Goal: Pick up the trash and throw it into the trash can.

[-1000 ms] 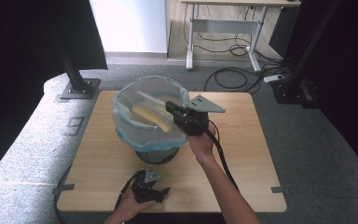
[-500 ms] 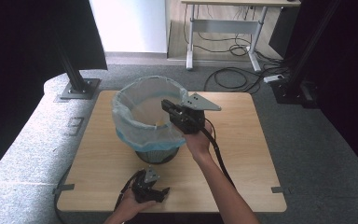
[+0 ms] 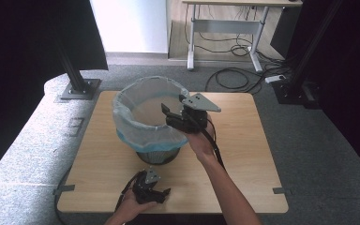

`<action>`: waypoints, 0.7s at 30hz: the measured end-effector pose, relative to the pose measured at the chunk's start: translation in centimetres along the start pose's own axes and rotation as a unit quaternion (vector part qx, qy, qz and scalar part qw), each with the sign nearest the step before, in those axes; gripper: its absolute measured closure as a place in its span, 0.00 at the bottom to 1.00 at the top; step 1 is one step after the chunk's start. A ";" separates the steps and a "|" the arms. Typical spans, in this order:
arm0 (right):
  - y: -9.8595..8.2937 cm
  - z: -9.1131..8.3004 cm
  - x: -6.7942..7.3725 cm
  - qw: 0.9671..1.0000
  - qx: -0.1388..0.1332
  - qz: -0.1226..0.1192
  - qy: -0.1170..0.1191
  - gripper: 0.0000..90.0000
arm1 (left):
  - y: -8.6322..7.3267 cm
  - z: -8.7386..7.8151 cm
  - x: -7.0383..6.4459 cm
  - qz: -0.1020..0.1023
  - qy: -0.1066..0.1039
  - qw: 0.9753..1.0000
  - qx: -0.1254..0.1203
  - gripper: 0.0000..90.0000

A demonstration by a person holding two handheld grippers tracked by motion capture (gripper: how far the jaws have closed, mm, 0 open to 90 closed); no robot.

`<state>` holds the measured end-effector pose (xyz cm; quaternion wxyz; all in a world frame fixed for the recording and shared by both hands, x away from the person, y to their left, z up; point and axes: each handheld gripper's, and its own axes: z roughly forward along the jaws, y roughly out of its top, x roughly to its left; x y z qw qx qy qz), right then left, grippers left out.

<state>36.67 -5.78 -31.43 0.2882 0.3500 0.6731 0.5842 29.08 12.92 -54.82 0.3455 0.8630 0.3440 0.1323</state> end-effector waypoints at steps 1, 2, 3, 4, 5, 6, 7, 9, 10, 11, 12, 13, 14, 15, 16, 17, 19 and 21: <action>0.0 -0.2 -0.1 1.000 0.001 0.003 0.001 0.33 | 0.0 0.0 0.0 0.000 0.000 1.000 0.000 0.17; 0.0 -0.5 -0.2 1.000 0.001 0.002 0.002 0.33 | 0.0 0.0 0.0 0.000 0.000 1.000 0.000 0.17; 0.0 -0.8 -0.3 1.000 0.001 -0.001 0.002 0.33 | 0.0 0.0 0.0 0.000 0.000 1.000 0.000 0.17; 0.0 -1.2 -0.5 1.000 -0.001 -0.005 0.002 0.33 | 0.0 0.0 0.0 0.000 0.000 1.000 0.000 0.17; -0.1 -1.4 -0.5 1.000 -0.001 -0.006 0.004 0.33 | 0.0 0.0 0.0 0.000 0.000 1.000 0.000 0.17; -0.1 -1.8 -0.7 1.000 -0.003 -0.006 0.004 0.33 | 0.0 0.0 0.0 0.000 0.000 1.000 0.000 0.17; -0.2 -2.1 -0.9 1.000 -0.003 -0.006 0.004 0.33 | 0.0 0.0 0.0 0.000 0.000 1.000 0.001 0.17; -0.5 -2.9 -1.3 1.000 -0.006 -0.007 0.006 0.32 | 0.0 0.0 0.0 0.000 0.001 1.000 0.000 0.17; -0.6 -3.1 -1.5 1.000 -0.006 -0.007 0.006 0.32 | 0.0 0.0 0.0 0.000 0.001 1.000 0.000 0.17; -0.8 -3.5 -1.8 1.000 -0.006 -0.007 0.005 0.32 | 0.0 0.0 0.0 0.000 0.000 1.000 0.000 0.17; -1.1 -3.9 -2.2 1.000 -0.006 -0.005 0.004 0.32 | 0.0 0.0 0.0 -0.001 0.000 1.000 0.000 0.17; -1.2 -4.2 -2.5 1.000 -0.007 -0.004 0.003 0.32 | 0.0 0.0 0.0 0.000 0.000 1.000 0.000 0.17; -1.4 -4.6 -2.8 1.000 -0.008 -0.003 0.002 0.32 | 0.0 0.0 0.0 -0.001 0.000 1.000 0.000 0.17; -1.7 -5.1 -3.2 1.000 -0.010 0.000 0.000 0.32 | 0.0 0.0 0.0 -0.001 0.000 1.000 0.000 0.17; -1.9 -5.4 -3.5 1.000 -0.011 0.002 -0.002 0.32 | 0.0 0.0 0.0 -0.001 0.000 1.000 0.001 0.17; -2.2 -5.8 -3.9 1.000 -0.013 0.003 -0.004 0.32 | 0.0 0.0 0.0 -0.001 0.000 1.000 0.000 0.17; -2.6 -6.4 -4.5 1.000 -0.014 0.005 -0.008 0.32 | 0.0 0.0 0.0 -0.001 0.000 1.000 0.000 0.17; -3.1 -7.1 -5.0 1.000 -0.015 0.005 -0.012 0.32 | 0.0 0.0 0.0 -0.002 0.000 1.000 -0.001 0.17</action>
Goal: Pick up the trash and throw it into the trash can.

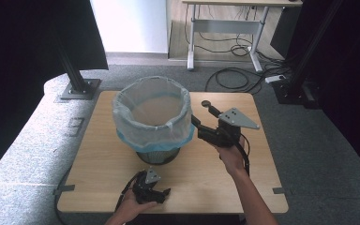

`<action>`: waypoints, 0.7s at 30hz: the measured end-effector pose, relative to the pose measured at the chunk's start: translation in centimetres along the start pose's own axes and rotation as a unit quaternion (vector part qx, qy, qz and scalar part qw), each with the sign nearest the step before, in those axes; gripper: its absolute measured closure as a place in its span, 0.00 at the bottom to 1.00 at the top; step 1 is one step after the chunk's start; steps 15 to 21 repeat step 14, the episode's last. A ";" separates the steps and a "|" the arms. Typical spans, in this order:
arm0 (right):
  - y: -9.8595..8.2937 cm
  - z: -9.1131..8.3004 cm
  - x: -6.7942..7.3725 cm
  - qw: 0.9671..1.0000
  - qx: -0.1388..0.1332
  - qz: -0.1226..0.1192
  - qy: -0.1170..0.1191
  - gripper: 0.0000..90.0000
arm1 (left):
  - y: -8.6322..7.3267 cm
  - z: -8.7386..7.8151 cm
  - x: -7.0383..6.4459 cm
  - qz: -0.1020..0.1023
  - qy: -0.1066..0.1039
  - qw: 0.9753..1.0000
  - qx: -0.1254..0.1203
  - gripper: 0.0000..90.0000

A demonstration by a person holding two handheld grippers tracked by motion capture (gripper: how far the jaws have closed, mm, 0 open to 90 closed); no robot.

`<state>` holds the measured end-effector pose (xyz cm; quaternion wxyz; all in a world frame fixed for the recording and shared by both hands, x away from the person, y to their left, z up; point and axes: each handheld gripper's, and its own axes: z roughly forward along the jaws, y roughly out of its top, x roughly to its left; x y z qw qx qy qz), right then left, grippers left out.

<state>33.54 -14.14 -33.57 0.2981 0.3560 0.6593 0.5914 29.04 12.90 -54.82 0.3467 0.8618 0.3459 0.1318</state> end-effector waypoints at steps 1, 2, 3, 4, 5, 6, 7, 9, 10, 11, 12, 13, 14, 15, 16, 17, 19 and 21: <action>-0.3 -0.3 -0.3 1.000 -0.001 -0.001 -0.001 0.32 | 0.0 0.0 0.0 0.000 0.000 1.000 0.000 0.17; -0.5 -0.6 -0.5 1.000 0.000 -0.002 -0.004 0.32 | 0.0 0.0 0.0 0.000 0.000 1.000 0.000 0.17; -1.0 -0.9 -0.8 1.000 0.000 -0.002 -0.007 0.32 | 0.0 0.0 0.0 -0.002 0.000 1.000 -0.002 0.17; -1.2 -1.2 -1.1 1.000 0.000 -0.001 -0.009 0.32 | 0.0 0.0 0.0 -0.002 -0.001 1.000 -0.001 0.17; -1.6 -1.4 -1.4 1.000 0.000 0.001 -0.011 0.32 | 0.0 0.0 0.0 -0.001 -0.001 1.000 -0.001 0.17; -2.1 -1.7 -1.7 1.000 0.002 0.001 -0.014 0.32 | 0.0 0.0 0.0 -0.001 0.000 1.000 -0.001 0.17; -2.7 -1.9 -2.1 1.000 0.006 0.003 -0.017 0.32 | 0.0 0.0 0.0 -0.001 0.000 1.000 -0.001 0.17; -3.5 -2.2 -2.6 1.000 0.014 0.003 -0.022 0.32 | 0.0 0.0 0.0 0.000 0.000 1.000 -0.001 0.17; -3.9 -2.3 -2.9 1.000 0.017 0.007 -0.025 0.31 | 0.0 0.0 0.0 0.000 0.000 1.000 -0.001 0.17; -4.2 -2.4 -3.2 0.999 0.018 0.010 -0.026 0.31 | 0.0 0.0 0.0 0.000 0.000 1.000 -0.001 0.17; -4.4 -2.5 -3.4 0.999 0.018 0.014 -0.028 0.30 | 0.0 0.0 0.0 0.000 0.000 1.000 -0.001 0.17; -4.5 -2.6 -3.5 0.999 0.018 0.015 -0.029 0.30 | 0.0 0.0 0.0 0.000 0.000 1.000 -0.001 0.17; -4.6 -2.6 -3.6 0.999 0.019 0.015 -0.029 0.29 | 0.0 0.0 0.0 0.000 0.000 1.000 -0.001 0.17; -4.6 -2.6 -3.6 0.999 0.019 0.015 -0.029 0.29 | 0.0 0.0 0.0 0.000 0.000 1.000 -0.001 0.17; -4.6 -2.6 -3.6 0.999 0.019 0.015 -0.029 0.29 | 0.0 0.0 0.0 0.000 0.000 1.000 -0.001 0.17; -4.6 -2.6 -3.6 0.999 0.019 0.015 -0.029 0.29 | 0.0 0.0 0.0 0.000 0.000 1.000 -0.001 0.17; -4.6 -2.6 -3.6 0.999 0.019 0.015 -0.029 0.29 | 0.0 0.0 0.0 0.000 0.000 1.000 -0.001 0.17; -4.6 -2.6 -3.6 0.999 0.019 0.015 -0.029 0.29 | 0.0 0.0 0.0 0.000 0.000 1.000 -0.001 0.17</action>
